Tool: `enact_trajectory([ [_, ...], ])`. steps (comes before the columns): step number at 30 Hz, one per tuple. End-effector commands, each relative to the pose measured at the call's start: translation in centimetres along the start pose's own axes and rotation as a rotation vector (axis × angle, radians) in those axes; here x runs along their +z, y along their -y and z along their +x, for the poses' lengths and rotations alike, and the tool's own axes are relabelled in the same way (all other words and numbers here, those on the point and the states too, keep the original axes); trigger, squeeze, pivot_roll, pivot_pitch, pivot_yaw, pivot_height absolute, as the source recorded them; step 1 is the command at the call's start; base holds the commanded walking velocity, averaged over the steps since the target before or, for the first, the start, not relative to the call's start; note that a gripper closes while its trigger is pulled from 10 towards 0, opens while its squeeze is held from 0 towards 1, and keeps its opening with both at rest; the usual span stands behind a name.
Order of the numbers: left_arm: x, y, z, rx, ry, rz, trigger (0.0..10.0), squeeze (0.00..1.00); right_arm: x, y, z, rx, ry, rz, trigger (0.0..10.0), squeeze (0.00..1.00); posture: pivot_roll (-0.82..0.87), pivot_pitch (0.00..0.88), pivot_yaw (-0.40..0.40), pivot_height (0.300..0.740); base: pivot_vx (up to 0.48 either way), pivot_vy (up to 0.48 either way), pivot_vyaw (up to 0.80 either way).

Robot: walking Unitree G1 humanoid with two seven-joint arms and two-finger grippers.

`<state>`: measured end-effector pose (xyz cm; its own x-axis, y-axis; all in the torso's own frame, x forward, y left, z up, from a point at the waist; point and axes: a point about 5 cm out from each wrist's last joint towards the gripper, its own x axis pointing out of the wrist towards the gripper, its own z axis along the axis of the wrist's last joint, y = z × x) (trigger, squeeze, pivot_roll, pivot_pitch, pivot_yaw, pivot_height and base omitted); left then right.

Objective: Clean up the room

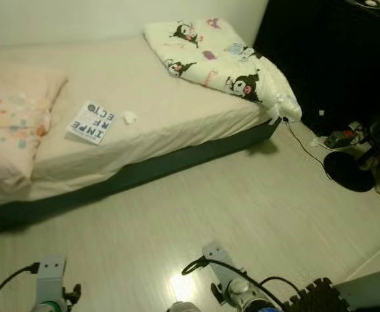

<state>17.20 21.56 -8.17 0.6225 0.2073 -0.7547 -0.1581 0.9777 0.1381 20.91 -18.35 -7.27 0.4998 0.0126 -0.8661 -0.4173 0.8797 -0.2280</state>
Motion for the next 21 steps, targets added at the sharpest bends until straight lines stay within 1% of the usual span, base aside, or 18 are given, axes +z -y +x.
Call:
enact_trajectory([
  [1,-1.21,-0.54,-0.28,0.009,-0.045,0.007,10.0,0.0,0.2,-0.41,0.05,0.011,0.007,0.016,10.0,0.0,-0.03,0.0,0.017,0.74,0.48,0.0,-0.8],
  [21,-1.33,-0.37,-0.32,-0.002,-0.047,0.025,10.0,0.0,0.14,-0.38,0.05,0.007,0.003,0.014,10.0,0.0,-0.03,0.003,0.025,0.74,0.48,0.0,-0.79],
])
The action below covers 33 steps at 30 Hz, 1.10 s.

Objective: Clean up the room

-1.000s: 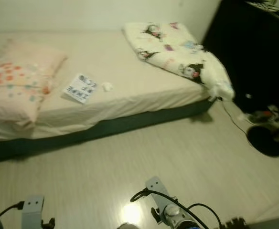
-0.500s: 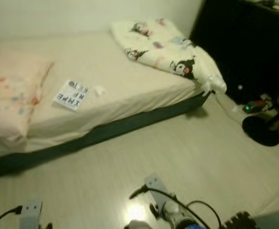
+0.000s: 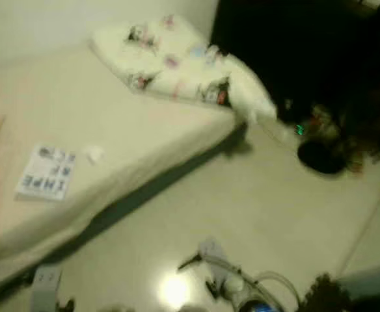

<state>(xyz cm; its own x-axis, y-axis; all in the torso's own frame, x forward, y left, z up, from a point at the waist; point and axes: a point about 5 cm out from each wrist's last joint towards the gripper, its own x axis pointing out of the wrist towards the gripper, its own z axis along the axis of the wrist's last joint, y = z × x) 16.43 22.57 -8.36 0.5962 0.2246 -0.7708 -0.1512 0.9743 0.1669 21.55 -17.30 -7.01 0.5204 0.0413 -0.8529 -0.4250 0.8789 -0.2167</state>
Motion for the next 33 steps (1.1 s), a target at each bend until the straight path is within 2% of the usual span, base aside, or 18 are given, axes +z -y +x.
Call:
enact_trajectory([
  [1,-0.7,0.7,-0.2,-0.021,-0.017,0.002,10.0,0.0,-1.0,0.2,-0.1,-0.008,-0.032,0.014,10.0,0.0,-0.03,0.003,0.025,0.74,0.48,0.0,-0.78],
  [8,-0.7,0.8,-0.2,-0.02,-0.019,0.001,10.0,0.0,-0.9,0.3,-0.1,-0.009,-0.029,0.013,10.0,0.0,-0.03,0.007,0.023,0.74,0.48,0.0,-0.75],
  [17,-0.9,0.9,-0.2,-0.018,-0.025,0.004,10.0,0.0,-0.2,0.0,-0.1,0.042,0.019,-0.029,10.0,0.0,-0.03,0.011,0.024,0.74,0.464,0.0,0.0],
  [21,-0.9,0.8,-0.2,-0.004,-0.031,-0.001,10.0,0.0,-0.1,-0.3,-0.1,0.068,0.021,-0.041,10.0,0.0,-0.04,0.015,0.022,0.74,0.353,0.0,0.8],
  [33,-1.3,0.8,-0.3,0.013,-0.053,-0.011,10.0,0.0,0.1,-0.4,-0.1,0.104,0.035,-0.029,10.0,0.0,-0.04,0.016,0.025,0.74,0.0,0.0,0.79],
])
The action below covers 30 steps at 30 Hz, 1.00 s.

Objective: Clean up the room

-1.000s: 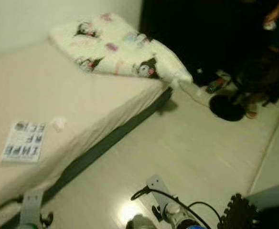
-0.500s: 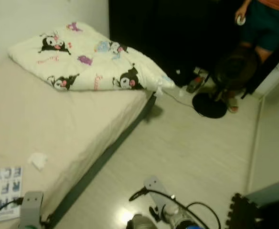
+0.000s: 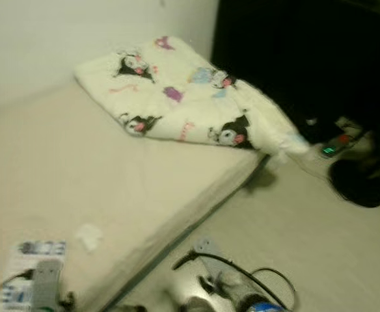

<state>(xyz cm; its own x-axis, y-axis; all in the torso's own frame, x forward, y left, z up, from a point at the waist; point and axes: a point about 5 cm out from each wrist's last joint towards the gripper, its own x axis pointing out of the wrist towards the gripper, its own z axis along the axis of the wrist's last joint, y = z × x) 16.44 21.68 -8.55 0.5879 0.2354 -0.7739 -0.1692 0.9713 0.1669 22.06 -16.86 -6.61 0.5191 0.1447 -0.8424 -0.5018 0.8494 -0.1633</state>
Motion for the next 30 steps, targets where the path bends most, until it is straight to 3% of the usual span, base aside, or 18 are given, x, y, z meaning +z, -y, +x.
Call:
enact_trajectory([
  [1,-1.2,-0.09,-0.26,0.001,-0.044,0.004,10.0,0.0,-0.64,-0.36,-0.02,0.016,-0.019,0.016,10.0,0.0,-0.04,0.016,0.025,0.74,0.0,0.0,0.79],
  [30,-1.8,0.21,-0.37,-0.019,-0.083,0.028,10.0,0.0,-0.73,-0.59,-0.1,0.097,-0.017,-0.004,10.0,0.0,-0.06,0.001,0.025,0.74,0.0,0.0,0.79],
])
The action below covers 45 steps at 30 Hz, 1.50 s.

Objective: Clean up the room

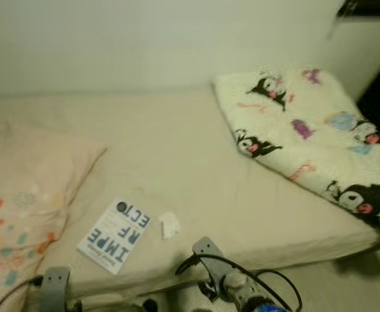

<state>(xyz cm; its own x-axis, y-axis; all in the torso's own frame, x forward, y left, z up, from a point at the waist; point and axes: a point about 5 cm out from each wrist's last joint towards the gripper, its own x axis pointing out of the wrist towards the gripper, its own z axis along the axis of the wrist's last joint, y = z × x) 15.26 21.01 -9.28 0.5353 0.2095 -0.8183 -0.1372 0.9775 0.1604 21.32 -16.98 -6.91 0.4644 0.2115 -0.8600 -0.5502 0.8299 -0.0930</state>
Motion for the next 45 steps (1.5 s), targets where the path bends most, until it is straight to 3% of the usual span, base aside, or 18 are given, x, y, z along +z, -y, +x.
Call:
enact_trajectory([
  [1,-0.4,-0.4,-0.1,0.004,-0.016,0.007,10.0,0.0,0.0,-0.3,0.1,0.012,-0.002,0.005,10.0,0.0,-0.06,0.001,0.025,0.74,0.0,0.0,0.79],
  [9,-0.7,-0.4,-0.1,0.003,-0.026,0.007,10.0,0.0,0.0,-0.6,0.1,0.038,0.004,0.021,10.0,0.0,-0.06,0.013,0.03,0.74,0.0,0.0,0.79],
  [14,-1.1,-0.7,-0.2,0.019,-0.044,-0.018,10.0,0.0,-0.1,-0.3,0.1,-0.028,0.0,0.05,10.0,0.0,-0.05,0.024,0.035,0.74,0.0,0.0,0.64],
  [19,-1.3,-1.0,-0.2,0.03,-0.055,-0.024,10.0,0.0,0.2,0.5,0.0,-0.097,0.02,0.147,10.0,0.0,-0.05,0.027,0.039,0.74,0.0,0.0,0.0],
  [21,-1.4,-1.2,-0.2,0.034,-0.059,-0.023,10.0,0.0,0.7,1.7,-0.2,-0.168,0.04,0.276,10.0,0.0,-0.05,0.027,0.042,0.74,0.0,0.0,0.0],
  [25,-1.3,-1.2,-0.2,0.032,-0.052,-0.037,10.0,0.0,1.5,2.9,-0.5,-0.212,0.077,0.335,10.0,0.0,-0.05,0.028,0.045,0.725,0.0,0.0,0.0],
  [35,-0.5,-1.3,-0.1,0.039,-0.017,-0.037,10.0,0.0,4.8,4.2,-0.9,-0.196,0.204,0.345,10.0,0.0,-0.06,0.033,0.049,0.695,0.0,0.0,0.0],
  [39,-0.3,-1.5,0.0,0.044,-0.013,-0.045,10.0,0.0,6.1,4.3,-0.9,-0.186,0.237,0.303,10.0,0.0,-0.06,0.039,0.045,0.685,0.0,0.0,0.0],
  [41,-0.3,-1.8,-0.1,0.054,-0.006,-0.066,10.0,0.0,8.0,4.9,-1.2,-0.2,0.285,0.257,10.0,0.0,-0.05,0.043,0.043,0.67,0.0,0.0,0.0],
  [45,-0.2,-2.0,-0.1,0.057,0.004,-0.078,10.0,0.0,8.9,5.2,-1.4,-0.209,0.306,0.235,10.0,0.0,-0.04,0.05,0.045,0.66,0.0,0.0,0.0],
])
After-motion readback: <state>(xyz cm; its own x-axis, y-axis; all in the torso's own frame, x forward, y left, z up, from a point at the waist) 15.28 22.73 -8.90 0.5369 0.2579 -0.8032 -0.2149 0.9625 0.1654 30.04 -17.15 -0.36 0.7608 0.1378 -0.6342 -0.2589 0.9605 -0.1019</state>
